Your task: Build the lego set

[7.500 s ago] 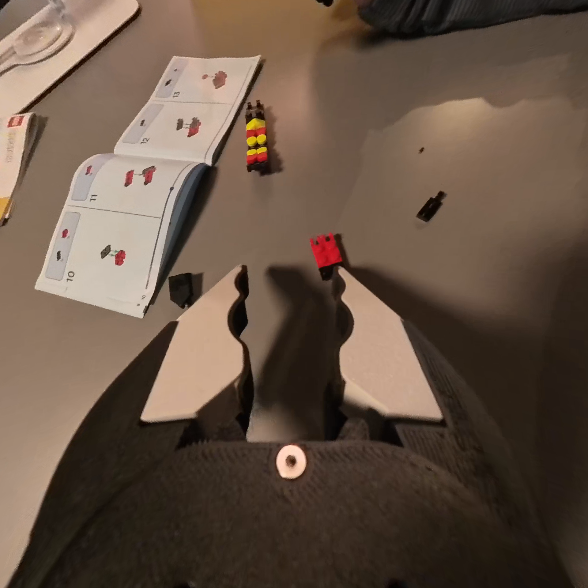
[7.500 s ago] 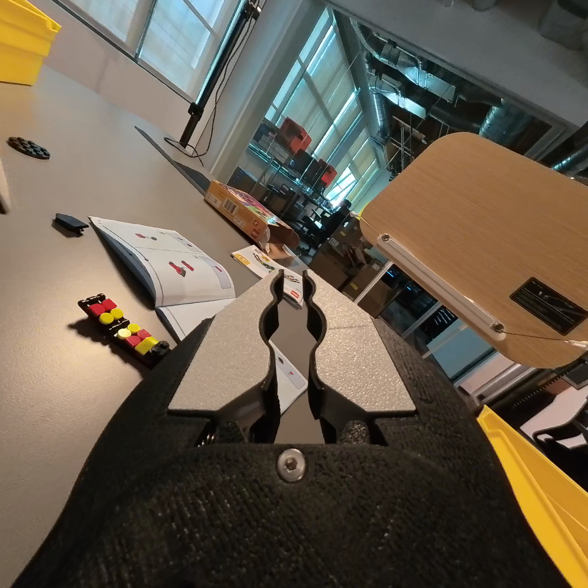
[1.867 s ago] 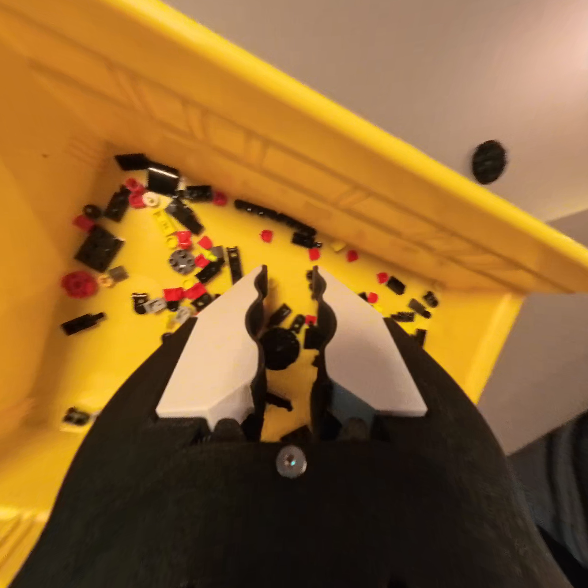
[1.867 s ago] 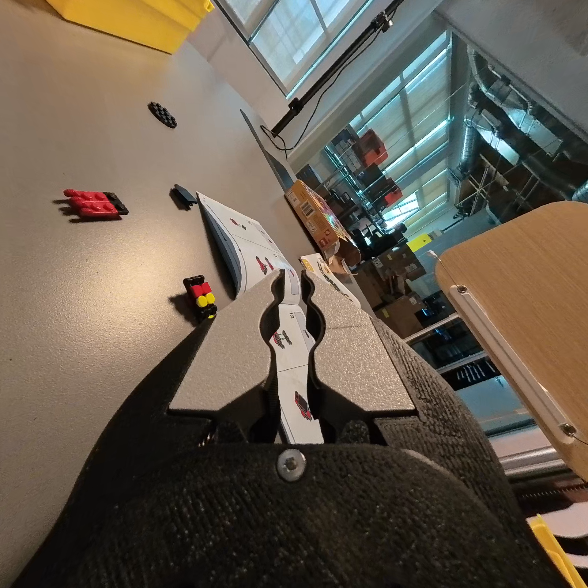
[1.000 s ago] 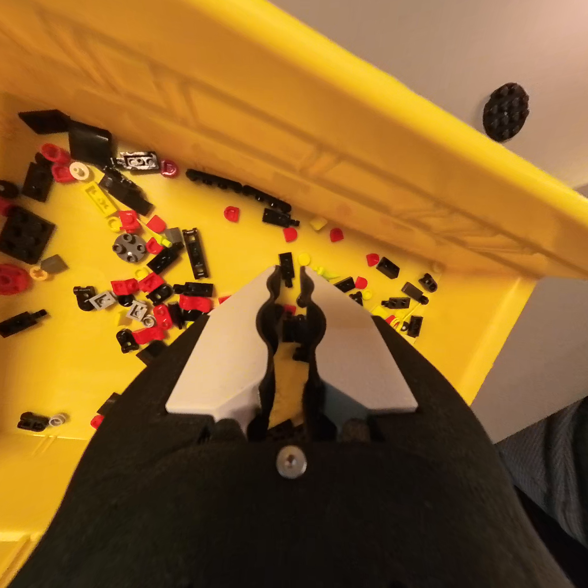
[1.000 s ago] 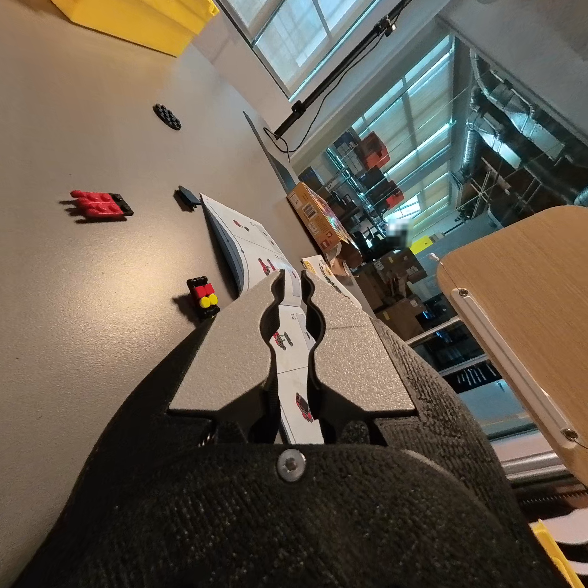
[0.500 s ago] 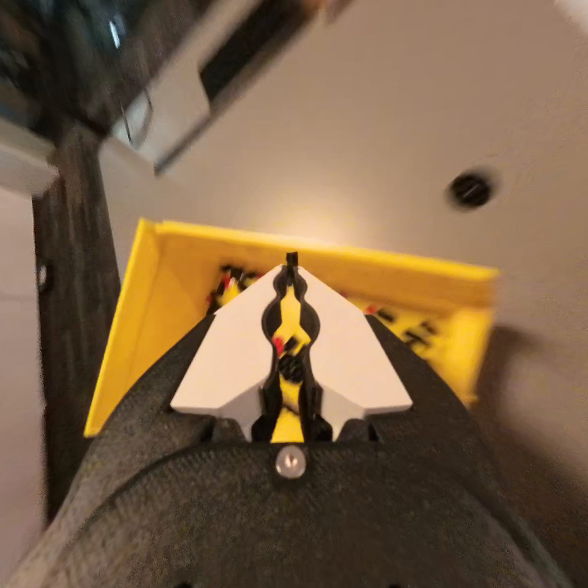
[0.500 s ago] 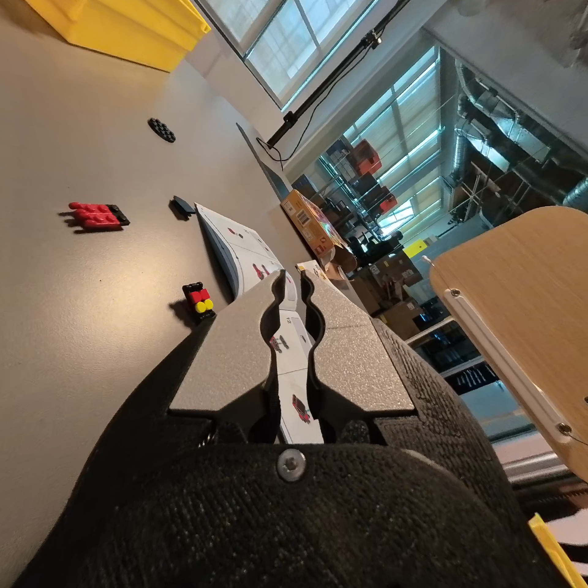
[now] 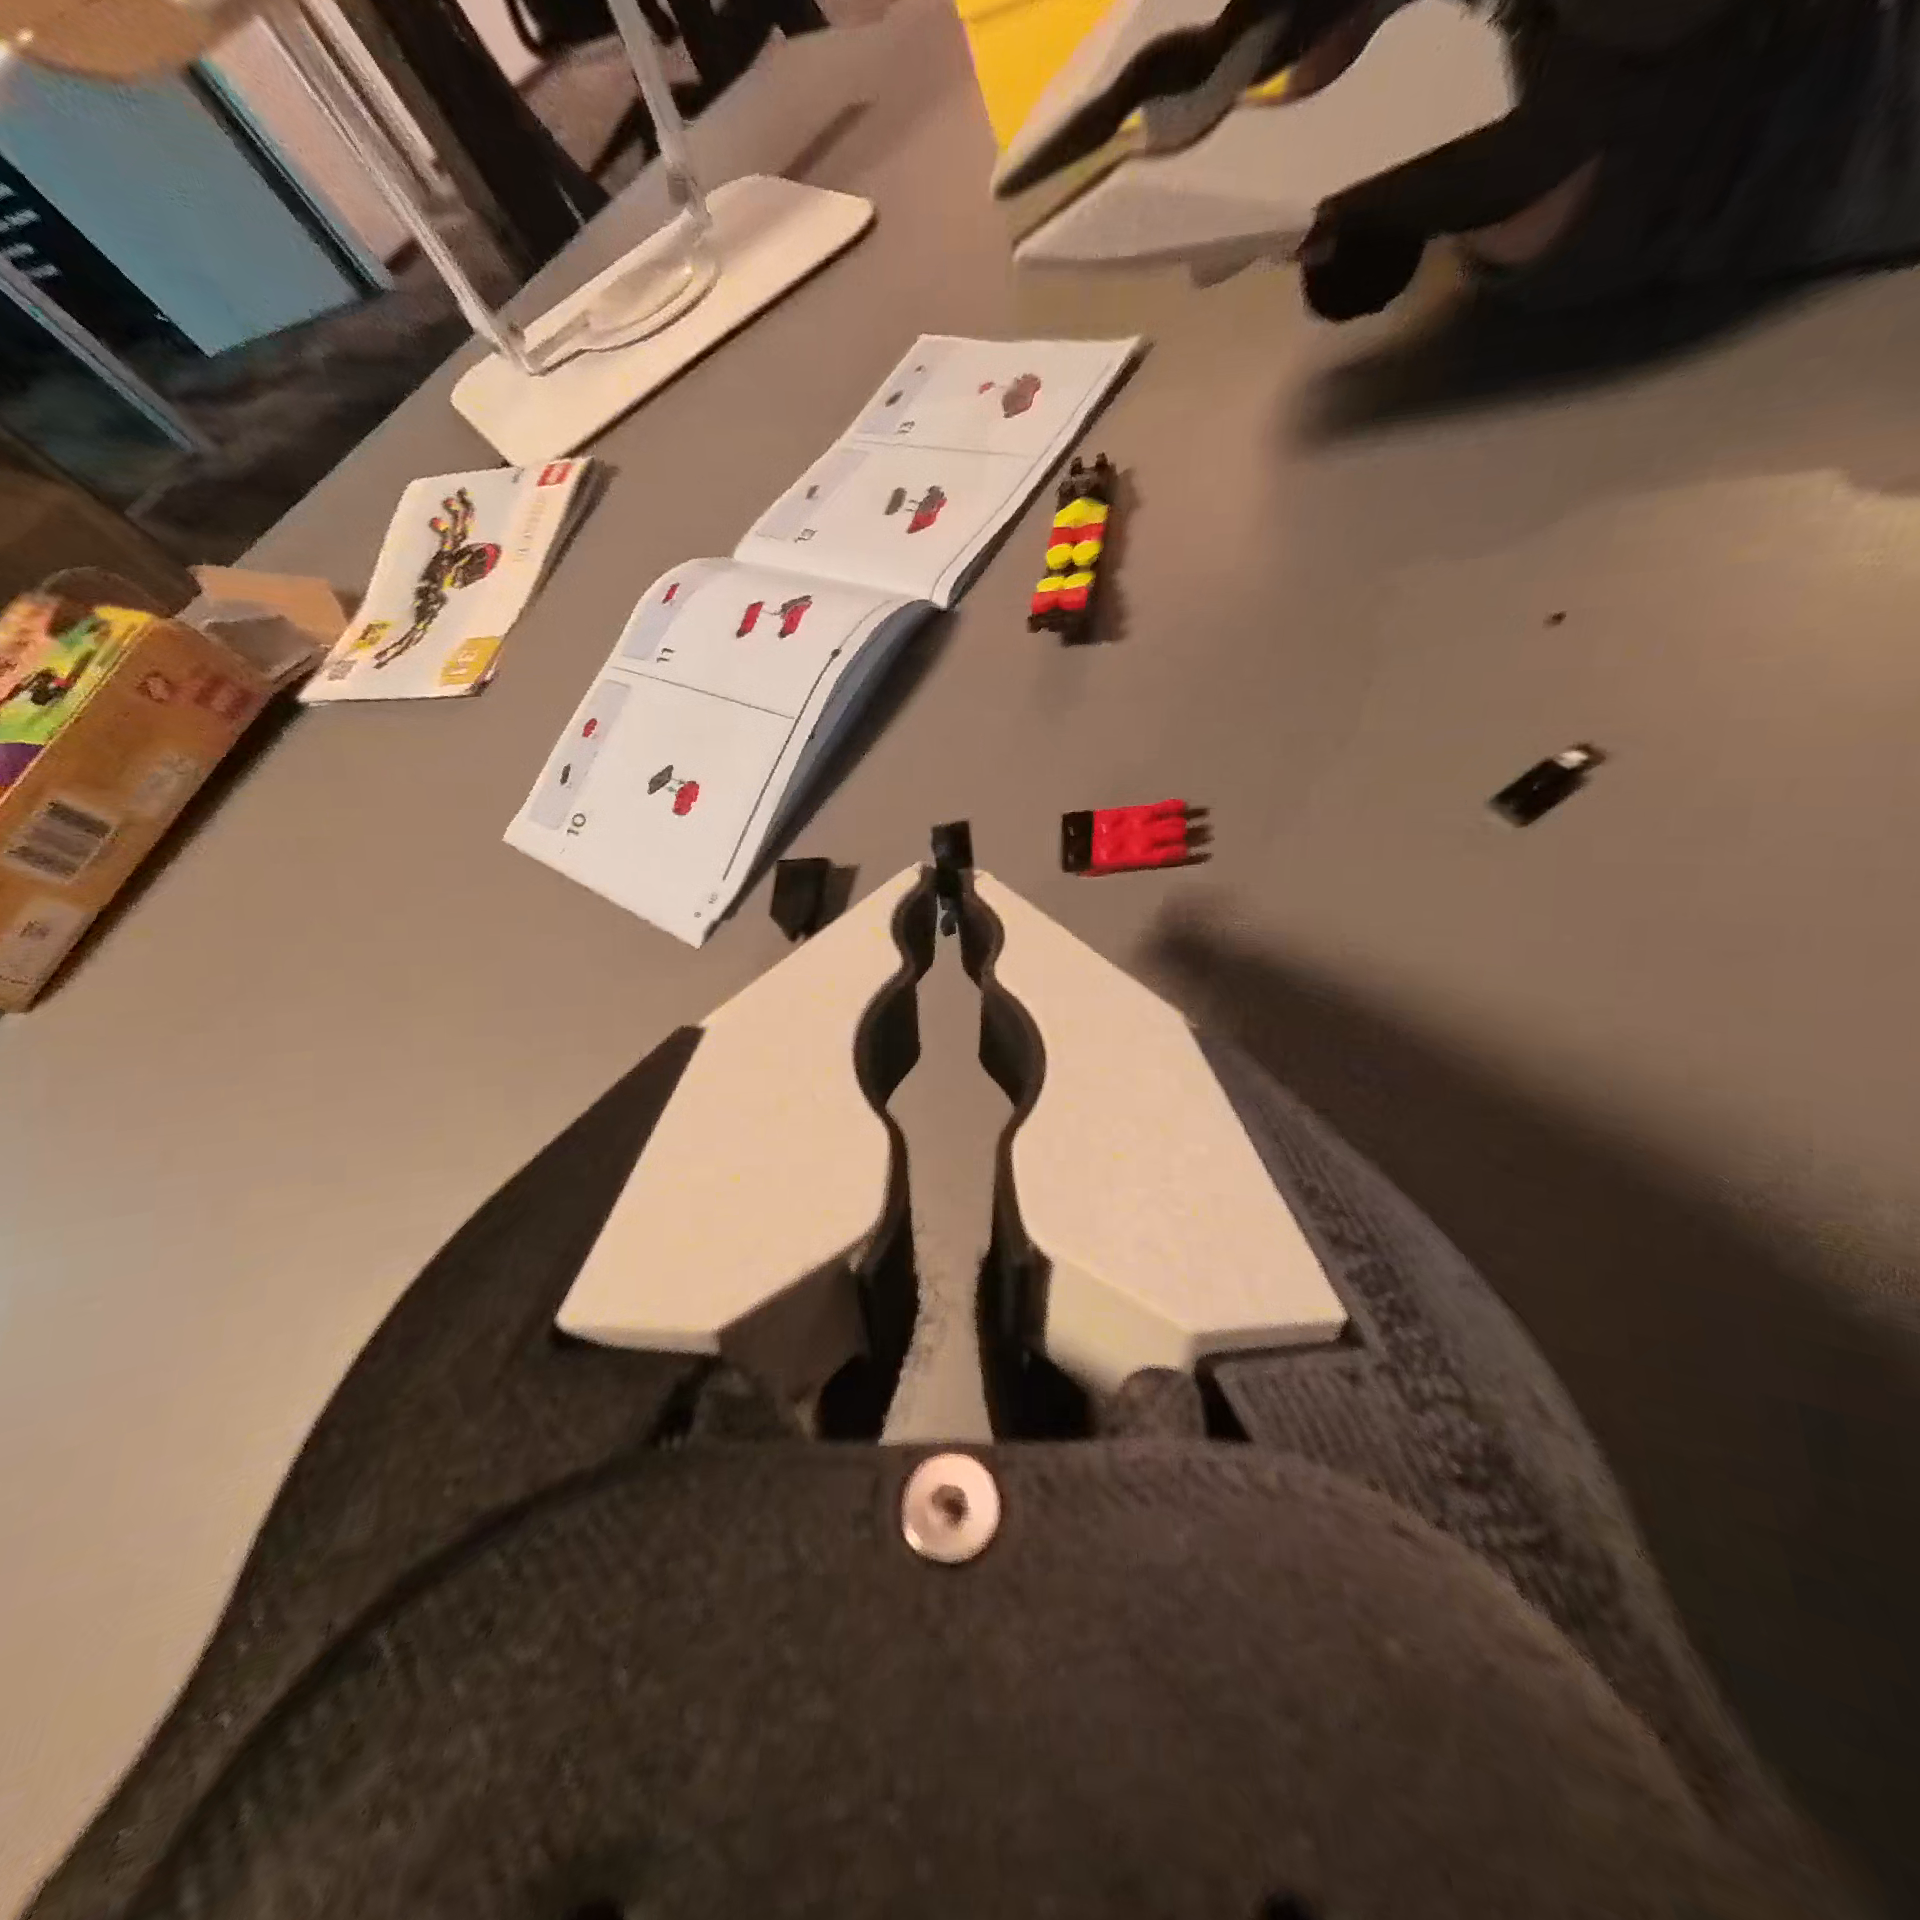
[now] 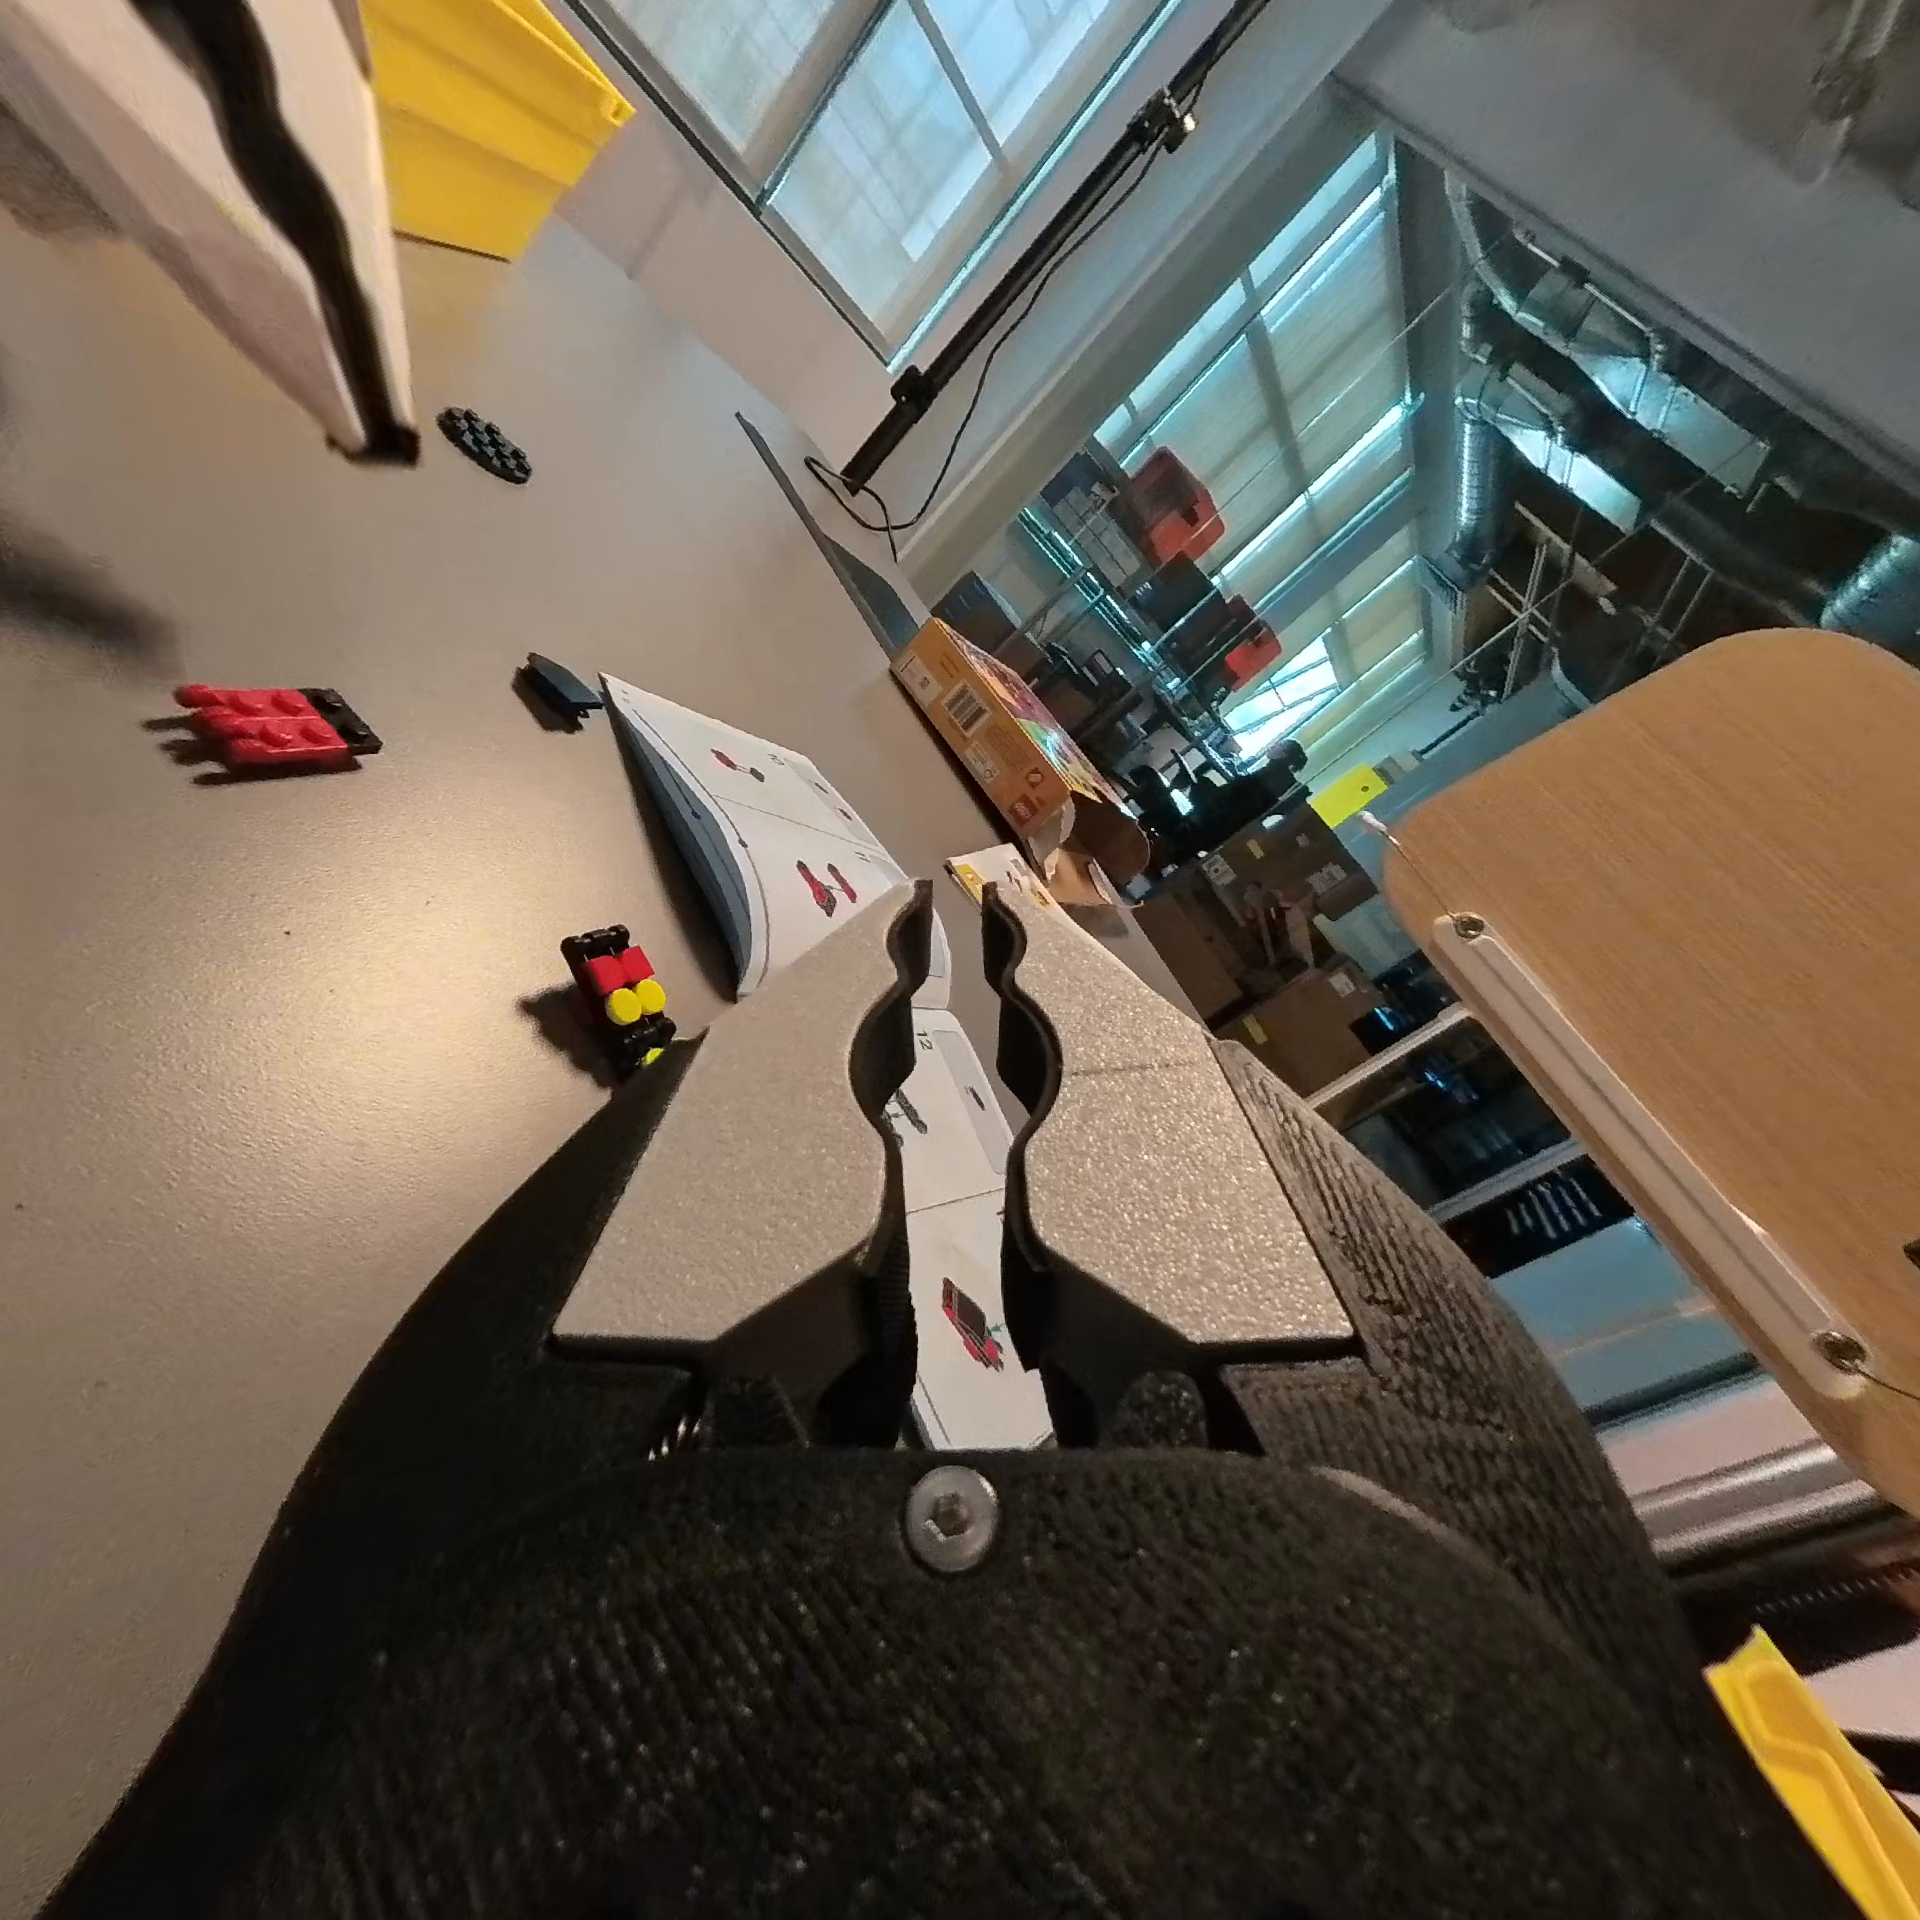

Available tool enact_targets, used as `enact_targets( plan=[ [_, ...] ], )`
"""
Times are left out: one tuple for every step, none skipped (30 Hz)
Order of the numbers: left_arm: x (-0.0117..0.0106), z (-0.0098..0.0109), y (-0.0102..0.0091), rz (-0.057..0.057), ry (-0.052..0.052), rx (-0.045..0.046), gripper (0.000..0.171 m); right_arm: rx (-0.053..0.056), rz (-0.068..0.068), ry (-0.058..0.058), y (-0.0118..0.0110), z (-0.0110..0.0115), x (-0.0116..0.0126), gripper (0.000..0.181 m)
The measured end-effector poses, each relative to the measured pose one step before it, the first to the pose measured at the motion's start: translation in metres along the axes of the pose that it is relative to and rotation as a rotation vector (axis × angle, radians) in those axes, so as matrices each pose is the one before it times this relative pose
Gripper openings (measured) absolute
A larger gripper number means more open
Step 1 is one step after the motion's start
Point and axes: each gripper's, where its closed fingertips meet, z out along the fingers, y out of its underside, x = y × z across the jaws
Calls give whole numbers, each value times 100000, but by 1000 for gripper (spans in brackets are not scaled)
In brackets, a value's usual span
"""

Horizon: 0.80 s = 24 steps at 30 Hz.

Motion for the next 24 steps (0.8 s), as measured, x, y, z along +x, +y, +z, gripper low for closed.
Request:
enact_targets(
  plan=[
    [-107,454,568,-238,-808,96,3,490,580,-26,-71,-67,52,8],
    [327,147,468,-1046,1959,-1029,3,889,592,-12,-142,-102,53,8],
    [273,-46,167,-969,1436,492,3,947,656,-112,-159,-99,27,7],
    [176,-8,133,-389,715,1185,3,490,649,-109,-62,-47,19,7],
    [95,117,318,282,405,-1544,3,24,514,-207,17,0,0,7],
    [-79,182,254,621,-963,-2318,3,-50,430,-249,24,33,-19,7],
    [23,158,137,1240,-764,-1304,3,36,348,-375,19,39,-37,8],
    [81,93,89,1592,-642,-1069,4,-33,220,-427,30,31,-63,8],
    [85,128,222,1365,-655,-1853,14,-13,86,-269,7,19,-52,8],
    [-30,221,489,766,-1240,-3642,27,134,42,-137,-32,-2,-22,8],
    [-81,223,394,-77,-1294,-3453,29,237,-28,-58,-58,-17,-19,8],
    [-69,1,12,-377,-634,-265,30,187,-146,20,-44,-20,-6,7],
    [-24,-20,4,-78,-24,277,30,63,-71,4,-35,-19,-8,7],
    [-53,-21,38,-613,119,18,31,58,47,-165,-15,3,-34,8],
    [-89,-13,71,-1053,177,-225,32,91,-20,-255,-32,-7,-55,8],
    [-131,-5,91,-1467,179,-353,33,151,-170,-163,-47,-4,-39,7],
    [-153,5,101,-1952,282,-443,36,252,-198,-179,-80,-20,-59,8],
    [-210,-14,117,-2135,63,-526,40,286,-166,-228,-78,-18,-75,7],
    [-180,-83,118,-1367,39,-56,45,275,-206,-215,-98,-19,-64,7],
    [-173,-183,-27,-121,-369,1108,47,261,-233,-140,-96,-11,-67,7],
    [-300,-328,-369,717,-1795,3501,47,287,-226,-136,-93,-18,-59,7],
    [-233,-470,-772,1517,-1828,5921,46,261,-187,-181,-82,-20,-75,8],
    [-157,-569,-1046,1630,-1427,7127,44,189,-184,-161,-74,-3,-59,7],
    [-144,-598,-1158,1516,-1122,6727,43,95,-199,-113,-40,2,-45,8]
  ],
)
